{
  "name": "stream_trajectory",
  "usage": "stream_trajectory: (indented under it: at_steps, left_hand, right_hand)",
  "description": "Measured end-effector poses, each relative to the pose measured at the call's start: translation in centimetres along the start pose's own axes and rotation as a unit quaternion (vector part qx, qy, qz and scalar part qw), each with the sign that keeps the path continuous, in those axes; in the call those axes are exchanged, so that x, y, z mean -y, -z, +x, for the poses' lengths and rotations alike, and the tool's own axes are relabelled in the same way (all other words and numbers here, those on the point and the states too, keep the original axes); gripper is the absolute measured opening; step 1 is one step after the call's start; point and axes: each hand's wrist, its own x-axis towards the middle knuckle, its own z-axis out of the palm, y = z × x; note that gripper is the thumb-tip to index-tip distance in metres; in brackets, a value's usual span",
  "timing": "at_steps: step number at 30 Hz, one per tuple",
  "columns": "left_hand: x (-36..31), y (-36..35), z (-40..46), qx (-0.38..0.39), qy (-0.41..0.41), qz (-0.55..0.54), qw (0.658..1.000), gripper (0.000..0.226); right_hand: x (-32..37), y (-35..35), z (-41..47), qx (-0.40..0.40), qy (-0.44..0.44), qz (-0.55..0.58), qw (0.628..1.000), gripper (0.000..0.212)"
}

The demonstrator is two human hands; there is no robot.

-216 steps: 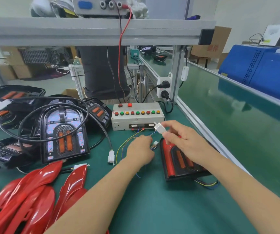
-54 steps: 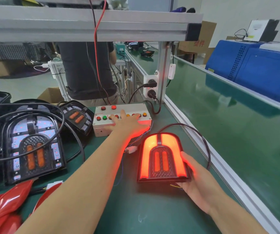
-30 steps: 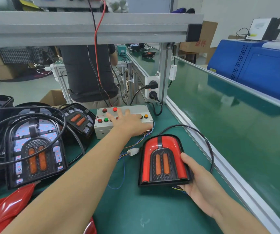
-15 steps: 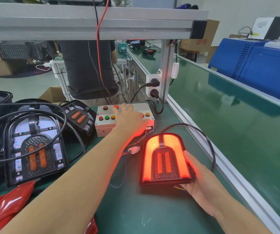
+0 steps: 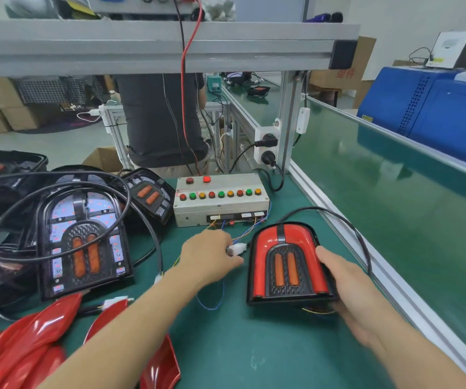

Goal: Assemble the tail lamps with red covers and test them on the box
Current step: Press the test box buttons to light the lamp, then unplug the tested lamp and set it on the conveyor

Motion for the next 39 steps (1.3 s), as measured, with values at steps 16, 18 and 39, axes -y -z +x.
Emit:
stream_trajectory:
  at_steps: [16, 18, 39]
  left_hand:
    - [-0.4, 1.7, -2.3, -0.269, -0.09, -0.068, 0.956, 0.02]
    - [-0.1, 1.7, -2.5, -0.273, -0.088, -0.076, 0.955, 0.021]
    - [-2.1, 0.5, -2.4, -0.185, 0.002, 0.137, 0.973, 0.012]
  right_hand:
    - [5.6, -7.1, 4.2, 0.033, 0.378, -0.57, 0.729, 0.031]
    - [5.6, -7.1, 4.6, 0.05, 0.383, -0.564, 0.73, 0.027]
    - [4.9, -7.8, 4.6, 0.031, 0.406, -0.637, 0.654, 0.019]
